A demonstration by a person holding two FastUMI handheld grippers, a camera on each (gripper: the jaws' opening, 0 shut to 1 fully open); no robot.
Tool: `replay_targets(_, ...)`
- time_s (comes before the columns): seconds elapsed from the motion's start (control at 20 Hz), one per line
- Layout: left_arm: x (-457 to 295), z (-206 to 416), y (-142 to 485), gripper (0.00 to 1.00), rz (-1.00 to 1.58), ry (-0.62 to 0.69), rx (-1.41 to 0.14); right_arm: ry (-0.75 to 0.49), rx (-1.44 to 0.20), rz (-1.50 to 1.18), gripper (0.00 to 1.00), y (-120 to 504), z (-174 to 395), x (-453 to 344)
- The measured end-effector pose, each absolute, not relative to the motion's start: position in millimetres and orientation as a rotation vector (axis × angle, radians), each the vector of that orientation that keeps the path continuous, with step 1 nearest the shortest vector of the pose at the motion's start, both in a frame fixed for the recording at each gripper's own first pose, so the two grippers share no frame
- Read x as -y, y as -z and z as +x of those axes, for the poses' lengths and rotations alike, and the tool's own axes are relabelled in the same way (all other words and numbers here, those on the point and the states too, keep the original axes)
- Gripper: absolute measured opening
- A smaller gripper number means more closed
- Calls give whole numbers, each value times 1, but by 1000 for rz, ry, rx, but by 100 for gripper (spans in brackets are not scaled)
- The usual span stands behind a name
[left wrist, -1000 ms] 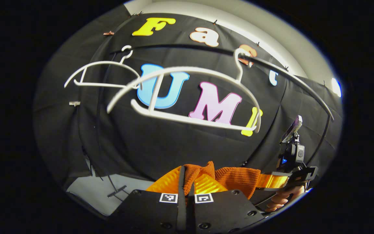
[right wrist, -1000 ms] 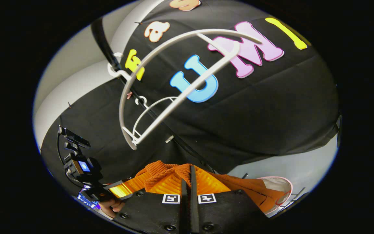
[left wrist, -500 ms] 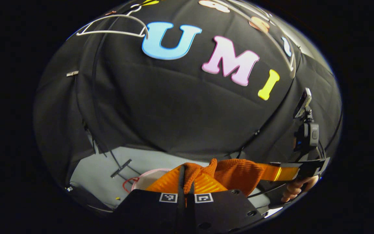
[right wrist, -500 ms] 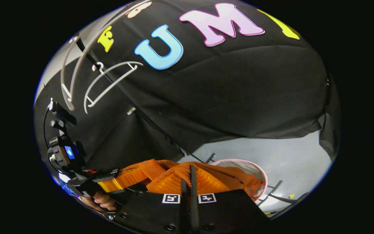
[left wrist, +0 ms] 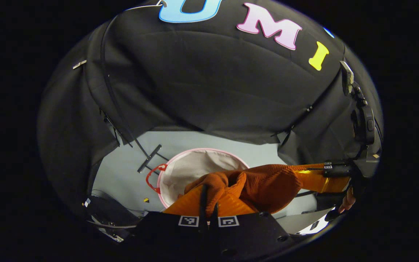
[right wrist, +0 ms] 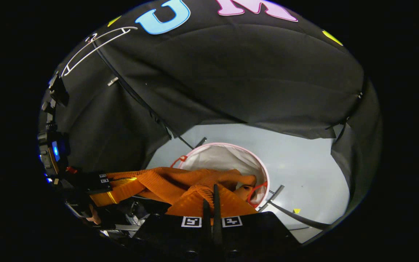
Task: Grasp the clothes on the hanger with both hands and then place them into the laundry hamper below.
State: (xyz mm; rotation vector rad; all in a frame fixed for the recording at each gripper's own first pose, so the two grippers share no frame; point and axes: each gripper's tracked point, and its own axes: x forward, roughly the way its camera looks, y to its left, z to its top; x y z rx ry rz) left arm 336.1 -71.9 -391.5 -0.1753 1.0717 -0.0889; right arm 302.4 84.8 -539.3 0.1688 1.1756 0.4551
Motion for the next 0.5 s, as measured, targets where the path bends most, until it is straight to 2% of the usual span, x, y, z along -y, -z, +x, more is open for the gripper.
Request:
replay_targets(0.2, 78, 331, 403, 5, -163, 93, -1155, -437, -1216, 178, 4, 543, 295, -79)
replay_targets(0.3, 80, 331, 400, 9, -185, 99, -1168, -428, -1208, 183, 51, 550, 300, -80)
replay_targets(0.4, 77, 335, 412, 69, -193, 83, -1161, -402, -1197, 163, 98, 553, 303, -74)
replay_targets(0.45, 75, 333, 407, 99, -188, 73, -1161, -389, -1201, 157, 94, 552, 304, -71)
replay_targets(0.5, 73, 335, 408, 96, -187, 67, -1164, -377, -1207, 157, 94, 555, 303, -70)
